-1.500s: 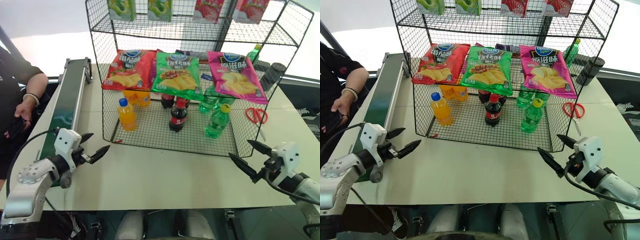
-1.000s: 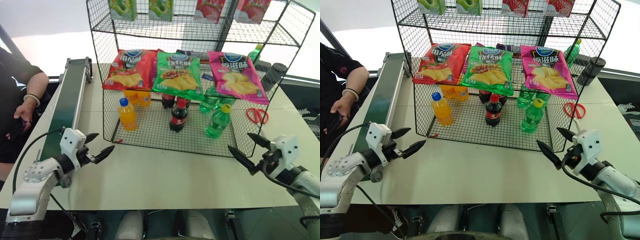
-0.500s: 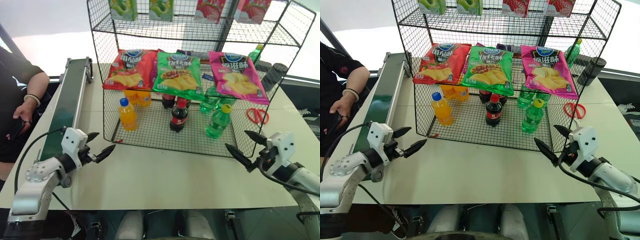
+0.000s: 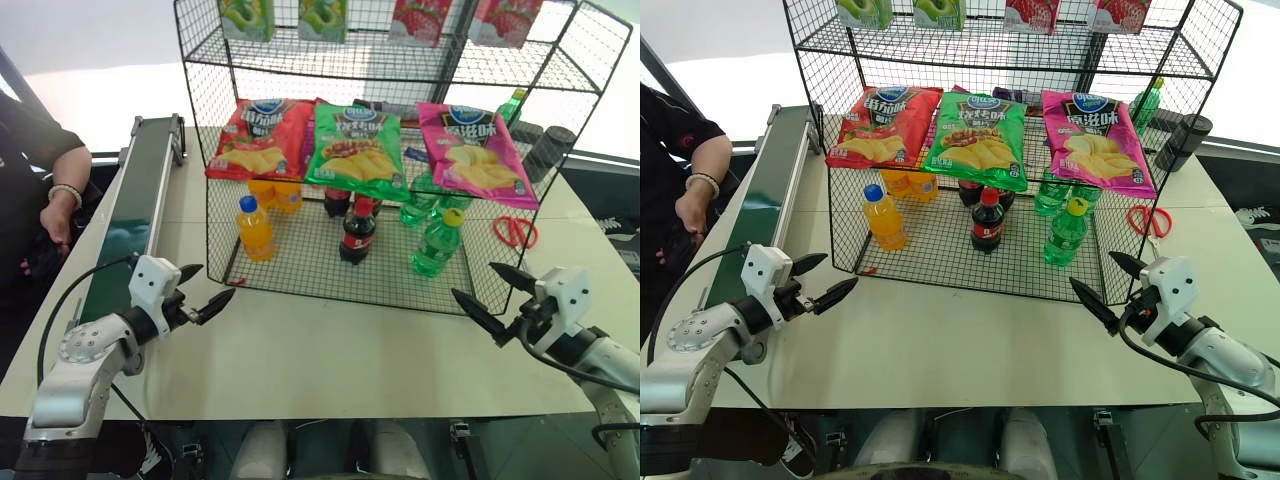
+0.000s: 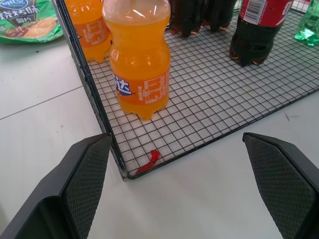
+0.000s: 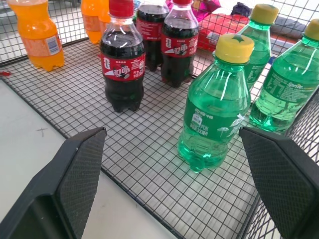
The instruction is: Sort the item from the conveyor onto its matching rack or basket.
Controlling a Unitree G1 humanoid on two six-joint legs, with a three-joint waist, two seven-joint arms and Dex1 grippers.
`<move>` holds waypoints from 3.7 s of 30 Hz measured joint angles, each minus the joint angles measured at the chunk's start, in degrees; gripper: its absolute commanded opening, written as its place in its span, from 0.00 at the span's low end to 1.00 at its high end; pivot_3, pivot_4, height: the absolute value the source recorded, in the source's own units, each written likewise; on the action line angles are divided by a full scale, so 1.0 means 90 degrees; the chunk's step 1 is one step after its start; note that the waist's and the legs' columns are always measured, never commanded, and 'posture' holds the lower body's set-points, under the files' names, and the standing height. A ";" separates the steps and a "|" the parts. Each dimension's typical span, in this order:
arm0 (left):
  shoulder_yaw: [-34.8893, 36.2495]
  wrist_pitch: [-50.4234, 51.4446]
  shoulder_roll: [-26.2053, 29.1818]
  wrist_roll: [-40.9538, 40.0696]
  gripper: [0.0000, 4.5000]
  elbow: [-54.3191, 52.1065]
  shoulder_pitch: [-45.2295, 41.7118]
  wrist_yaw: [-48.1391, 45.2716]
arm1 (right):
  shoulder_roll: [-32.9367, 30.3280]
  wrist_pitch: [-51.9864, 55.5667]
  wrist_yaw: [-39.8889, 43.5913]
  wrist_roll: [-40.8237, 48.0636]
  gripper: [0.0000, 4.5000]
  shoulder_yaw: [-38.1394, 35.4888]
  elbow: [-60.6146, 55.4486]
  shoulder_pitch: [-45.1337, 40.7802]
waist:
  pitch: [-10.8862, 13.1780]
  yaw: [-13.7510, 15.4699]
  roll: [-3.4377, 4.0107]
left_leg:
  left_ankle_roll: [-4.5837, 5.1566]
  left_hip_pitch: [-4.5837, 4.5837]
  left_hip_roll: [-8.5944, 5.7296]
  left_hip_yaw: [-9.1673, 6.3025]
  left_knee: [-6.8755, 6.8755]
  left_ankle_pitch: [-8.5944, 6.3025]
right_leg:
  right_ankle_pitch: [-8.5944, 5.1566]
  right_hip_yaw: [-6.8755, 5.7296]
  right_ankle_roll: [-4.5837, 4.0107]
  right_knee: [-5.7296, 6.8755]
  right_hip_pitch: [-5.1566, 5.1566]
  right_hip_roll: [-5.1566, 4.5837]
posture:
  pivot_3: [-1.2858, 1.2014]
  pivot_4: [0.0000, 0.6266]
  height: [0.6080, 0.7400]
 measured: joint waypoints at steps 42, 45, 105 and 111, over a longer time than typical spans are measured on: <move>-0.0078 -0.0182 -0.0136 0.0172 1.00 -0.0055 -0.0034 0.0049 | 0.0003 0.0413 -0.0154 -0.0102 0.99 0.0315 -0.0319 -0.0187 | -0.0001 -0.0001 0.0001 | 0.0000 0.0000 0.0000 0.0000 0.0001 0.0000 | 0.0000 0.0000 0.0000 0.0000 0.0000 0.0000 | 0.52 0.24 0.92; -0.0079 -0.0106 -0.0136 0.0171 1.00 -0.0063 0.0013 0.0049 | 0.0013 0.0300 -0.0121 -0.0105 0.99 0.0314 -0.0297 -0.0129 | -0.0001 -0.0001 0.0001 | 0.0000 0.0001 0.0001 -0.0001 0.0000 0.0000 | 0.0000 0.0000 0.0000 0.0001 0.0000 0.0001 | 0.52 0.24 0.92; -0.0278 -0.0302 -0.0321 0.0397 1.00 0.0315 -0.0677 0.0226 | 0.0122 0.0170 -0.0522 -0.0229 0.99 0.0680 -0.0025 -0.1042 | -0.0001 -0.0004 0.0001 | -0.0001 0.0000 0.0000 0.0000 0.0001 0.0001 | 0.0000 -0.0001 0.0001 0.0002 0.0000 0.0005 | 0.52 0.24 0.92; -0.0278 -0.0338 -0.0329 0.0400 1.00 0.0315 -0.0677 0.0243 | 0.0155 0.0066 -0.0483 -0.0238 0.99 0.0738 0.0132 -0.1128 | -0.0001 -0.0002 0.0001 | -0.0002 0.0000 0.0000 0.0000 0.0001 0.0001 | 0.0001 -0.0001 0.0001 0.0002 0.0000 0.0005 | 0.52 0.24 0.92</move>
